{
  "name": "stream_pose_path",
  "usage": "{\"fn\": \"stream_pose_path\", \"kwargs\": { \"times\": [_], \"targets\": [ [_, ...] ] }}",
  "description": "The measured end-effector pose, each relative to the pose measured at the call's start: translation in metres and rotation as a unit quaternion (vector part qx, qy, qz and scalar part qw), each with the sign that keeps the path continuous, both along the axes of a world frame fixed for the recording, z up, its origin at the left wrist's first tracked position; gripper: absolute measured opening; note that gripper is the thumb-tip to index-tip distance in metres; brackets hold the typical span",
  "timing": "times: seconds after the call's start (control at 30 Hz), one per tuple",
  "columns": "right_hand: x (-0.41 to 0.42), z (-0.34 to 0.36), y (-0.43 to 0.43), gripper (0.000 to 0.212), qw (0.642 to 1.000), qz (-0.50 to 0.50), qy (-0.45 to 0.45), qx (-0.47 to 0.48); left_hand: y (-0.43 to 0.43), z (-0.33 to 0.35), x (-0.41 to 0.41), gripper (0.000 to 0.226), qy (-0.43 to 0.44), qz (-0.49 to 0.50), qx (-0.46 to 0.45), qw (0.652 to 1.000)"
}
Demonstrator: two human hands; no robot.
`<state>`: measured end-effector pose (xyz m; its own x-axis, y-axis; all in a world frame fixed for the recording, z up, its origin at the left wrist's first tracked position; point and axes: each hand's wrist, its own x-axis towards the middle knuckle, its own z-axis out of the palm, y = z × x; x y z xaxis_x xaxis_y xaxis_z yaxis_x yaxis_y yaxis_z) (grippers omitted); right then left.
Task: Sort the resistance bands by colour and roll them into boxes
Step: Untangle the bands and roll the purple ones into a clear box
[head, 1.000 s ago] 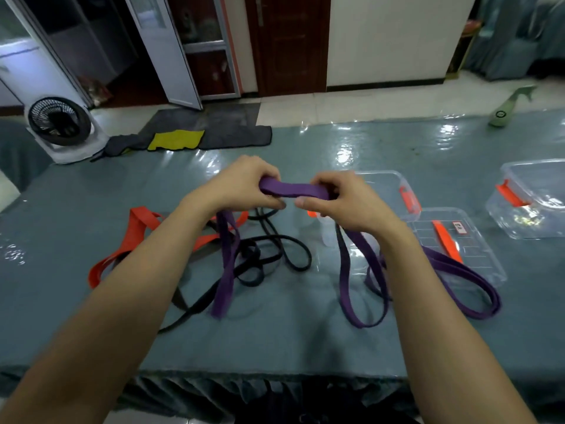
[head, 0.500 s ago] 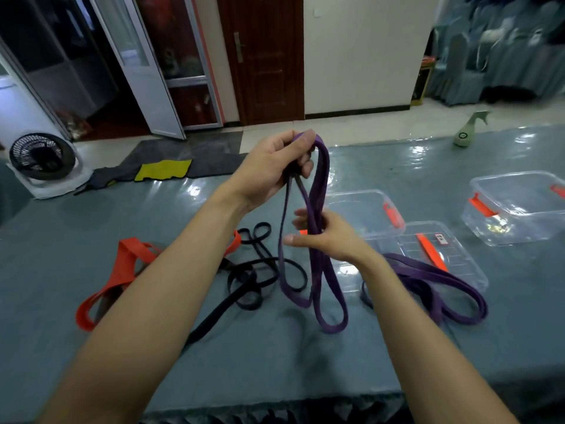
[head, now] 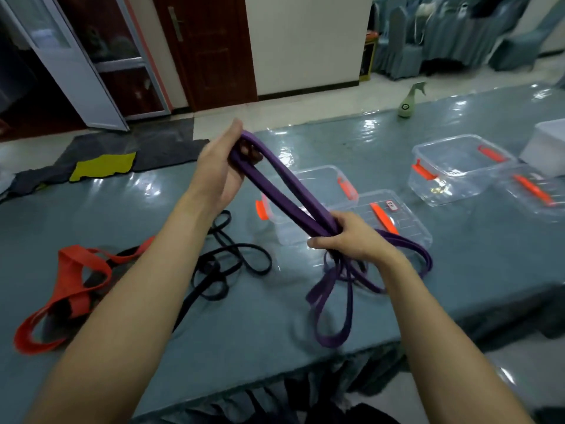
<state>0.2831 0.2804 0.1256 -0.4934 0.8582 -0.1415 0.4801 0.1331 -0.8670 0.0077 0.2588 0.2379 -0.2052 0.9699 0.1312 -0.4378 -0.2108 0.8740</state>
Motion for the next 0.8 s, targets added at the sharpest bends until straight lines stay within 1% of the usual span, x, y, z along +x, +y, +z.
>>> {"fn": "stream_pose_path", "kwargs": {
  "times": [0.07, 0.13, 0.17, 0.2, 0.27, 0.33, 0.43, 0.5, 0.57, 0.67, 0.7, 0.73, 0.77, 0.8],
  "targets": [
    [0.02, 0.002, 0.01, 0.034, 0.998, 0.019, -0.051, 0.01, 0.005, -0.026, -0.003, 0.03, -0.036, 0.021, -0.011, 0.999],
    [0.039, 0.0, 0.021, 0.032, 0.993, 0.024, -0.104, 0.042, 0.006, -0.056, -0.004, 0.027, -0.062, 0.047, -0.029, 0.997],
    [0.05, -0.002, 0.026, 0.031, 0.992, 0.018, -0.115, 0.056, 0.005, -0.072, -0.004, 0.027, -0.06, 0.064, -0.047, 0.995],
    [0.059, -0.004, 0.032, 0.031, 0.992, 0.009, -0.106, 0.062, 0.002, -0.09, -0.001, 0.028, -0.043, 0.081, -0.073, 0.993],
    [0.078, -0.006, 0.045, 0.033, 0.997, -0.004, -0.055, 0.057, -0.008, -0.129, 0.013, 0.027, 0.005, 0.103, -0.132, 0.986],
    [0.096, -0.003, 0.057, 0.038, 0.999, 0.0, -0.002, 0.034, -0.023, -0.169, 0.038, 0.024, 0.047, 0.096, -0.181, 0.978],
    [0.116, 0.001, 0.076, 0.053, 0.996, 0.03, 0.072, -0.033, -0.04, -0.214, 0.091, 0.023, 0.123, 0.038, -0.212, 0.969],
    [0.119, -0.001, 0.088, 0.049, 0.989, 0.028, 0.132, -0.057, -0.047, -0.233, 0.129, 0.03, 0.182, 0.001, -0.228, 0.957],
    [0.118, -0.004, 0.104, 0.046, 0.978, -0.005, 0.195, -0.07, -0.045, -0.243, 0.165, 0.036, 0.219, -0.005, -0.232, 0.948],
    [0.124, -0.025, 0.139, 0.048, 0.966, -0.075, 0.232, -0.085, -0.023, -0.253, 0.211, 0.045, 0.233, 0.039, -0.23, 0.944],
    [0.128, -0.037, 0.151, 0.048, 0.963, -0.104, 0.233, -0.089, -0.012, -0.256, 0.225, 0.042, 0.239, 0.049, -0.238, 0.94],
    [0.132, -0.053, 0.161, 0.048, 0.963, -0.132, 0.22, -0.088, 0.0, -0.26, 0.239, 0.035, 0.246, 0.055, -0.248, 0.935],
    [0.137, -0.072, 0.172, 0.047, 0.971, -0.148, 0.172, -0.071, 0.012, -0.264, 0.253, 0.027, 0.26, 0.056, -0.264, 0.927],
    [0.144, -0.094, 0.179, 0.047, 0.986, -0.142, 0.081, -0.042, 0.023, -0.269, 0.265, 0.021, 0.288, 0.052, -0.286, 0.913]
  ]
}}
